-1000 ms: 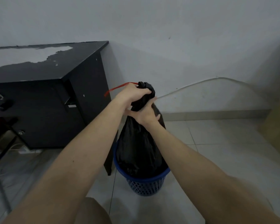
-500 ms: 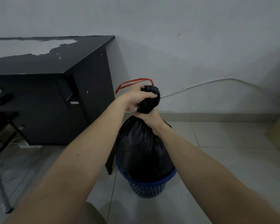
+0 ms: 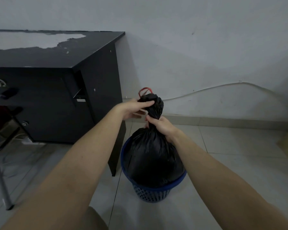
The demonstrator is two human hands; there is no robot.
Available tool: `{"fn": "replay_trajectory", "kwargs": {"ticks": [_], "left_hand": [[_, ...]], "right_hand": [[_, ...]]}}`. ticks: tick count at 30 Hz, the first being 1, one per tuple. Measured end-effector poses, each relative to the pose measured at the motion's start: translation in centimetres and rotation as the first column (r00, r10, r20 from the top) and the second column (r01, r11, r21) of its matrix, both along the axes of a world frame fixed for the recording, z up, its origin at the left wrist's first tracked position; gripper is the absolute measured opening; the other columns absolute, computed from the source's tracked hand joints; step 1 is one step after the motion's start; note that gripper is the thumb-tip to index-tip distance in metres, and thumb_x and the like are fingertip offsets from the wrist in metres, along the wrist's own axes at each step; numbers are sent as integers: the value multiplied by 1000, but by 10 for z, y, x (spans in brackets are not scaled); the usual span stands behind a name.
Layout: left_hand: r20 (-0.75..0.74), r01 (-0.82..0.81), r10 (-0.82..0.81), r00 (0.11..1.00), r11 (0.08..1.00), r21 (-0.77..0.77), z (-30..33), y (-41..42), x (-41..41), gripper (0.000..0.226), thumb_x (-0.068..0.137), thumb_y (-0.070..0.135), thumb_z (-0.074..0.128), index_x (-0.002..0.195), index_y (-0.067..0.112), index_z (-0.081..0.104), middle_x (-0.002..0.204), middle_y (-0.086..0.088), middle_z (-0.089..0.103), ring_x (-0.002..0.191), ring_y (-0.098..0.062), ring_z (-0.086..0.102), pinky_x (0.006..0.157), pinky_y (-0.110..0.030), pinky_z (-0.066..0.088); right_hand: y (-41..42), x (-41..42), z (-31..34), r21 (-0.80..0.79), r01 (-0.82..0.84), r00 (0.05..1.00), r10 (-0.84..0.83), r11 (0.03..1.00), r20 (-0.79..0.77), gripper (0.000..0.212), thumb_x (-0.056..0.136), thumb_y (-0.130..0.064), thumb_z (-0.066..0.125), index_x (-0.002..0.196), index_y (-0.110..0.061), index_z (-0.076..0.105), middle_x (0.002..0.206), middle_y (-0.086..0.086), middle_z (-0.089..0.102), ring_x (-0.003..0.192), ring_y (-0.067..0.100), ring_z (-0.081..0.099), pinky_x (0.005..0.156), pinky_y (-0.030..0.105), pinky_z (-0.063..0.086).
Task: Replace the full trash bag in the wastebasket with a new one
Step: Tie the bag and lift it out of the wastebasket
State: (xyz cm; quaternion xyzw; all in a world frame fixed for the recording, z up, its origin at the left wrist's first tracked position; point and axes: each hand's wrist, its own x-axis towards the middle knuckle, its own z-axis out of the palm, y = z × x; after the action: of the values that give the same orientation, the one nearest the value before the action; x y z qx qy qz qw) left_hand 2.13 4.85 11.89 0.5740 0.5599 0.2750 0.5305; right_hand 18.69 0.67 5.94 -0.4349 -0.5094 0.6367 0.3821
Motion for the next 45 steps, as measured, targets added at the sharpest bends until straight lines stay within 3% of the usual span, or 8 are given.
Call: {"fn": "replay_trajectory", "kwargs": {"ticks": [3, 7, 9, 23, 27, 31, 34, 45], "left_hand": [[178, -102, 115, 977, 991, -82, -45, -28, -22, 81, 81, 66, 65, 143, 16, 50, 138, -8, 57, 120, -21, 58, 102, -38, 48], [-138, -301, 280, 950, 937, -177, -121, -62, -37, 69, 104, 56, 32, 154, 9, 34, 154, -11, 41, 137, -29, 44, 113, -38, 35], [-155, -376, 349, 924, 902, -210, -147, -69, -40, 63, 107, 48, 28, 151, 3, 37, 151, -16, 44, 135, -32, 45, 111, -37, 36], [48, -610, 633, 773, 761, -221, -205, -86, -39, 49, 99, 49, 55, 98, 2, 69, 103, -20, 70, 97, -34, 66, 91, -45, 55], [59, -641, 681, 730, 712, -289, -208, -83, -32, 48, 95, 49, 62, 106, 3, 69, 105, -17, 69, 99, -34, 65, 94, -46, 54], [39, -655, 683, 729, 713, -249, -211, -81, -22, 49, 94, 50, 63, 102, 2, 71, 102, -18, 71, 100, -35, 65, 93, -44, 54], [-30, -658, 668, 744, 724, -209, -208, -81, -20, 46, 95, 51, 59, 85, 7, 69, 93, -16, 70, 93, -33, 65, 85, -39, 53], [-27, -678, 686, 727, 711, -186, -197, -88, -9, 51, 95, 53, 57, 85, 5, 70, 88, -15, 70, 85, -31, 67, 82, -41, 56]], "right_hand": [[-1, -1, -2, 102, 77, 989, -89, 992, 117, 27, 98, -38, 60, 86, -16, 68, 81, 6, 65, 74, 17, 63, 72, 27, 50], [-3, -2, -6, 213, 108, 961, -156, 971, 227, 36, 100, -44, 54, 79, -15, 62, 76, 0, 59, 75, 12, 59, 76, 27, 46], [-4, -3, -8, 256, 88, 954, -155, 963, 256, 39, 101, -44, 51, 77, -13, 56, 76, 4, 54, 72, 13, 54, 74, 29, 42], [-11, -10, -8, 323, 37, 961, -123, 946, 249, 31, 104, -40, 45, 79, -24, 55, 77, -5, 54, 81, 13, 52, 85, 32, 42], [-12, -18, 3, 344, 33, 962, -122, 939, 242, 31, 106, -30, 44, 76, -24, 53, 71, -9, 51, 68, 2, 49, 75, 22, 40], [-12, -18, 20, 364, 52, 980, -118, 930, 161, 32, 107, -11, 41, 76, -15, 48, 70, -5, 41, 56, -5, 41, 62, 10, 37], [-12, -8, 37, 407, 123, 975, -188, 905, 122, 31, 107, -11, 39, 77, -14, 47, 70, 0, 40, 61, 5, 39, 62, 17, 36], [-2, 2, 82, 358, 381, 922, -321, 853, -216, 30, 107, -17, 43, 77, -16, 48, 63, -3, 41, 55, 10, 37, 58, 24, 33]]}}
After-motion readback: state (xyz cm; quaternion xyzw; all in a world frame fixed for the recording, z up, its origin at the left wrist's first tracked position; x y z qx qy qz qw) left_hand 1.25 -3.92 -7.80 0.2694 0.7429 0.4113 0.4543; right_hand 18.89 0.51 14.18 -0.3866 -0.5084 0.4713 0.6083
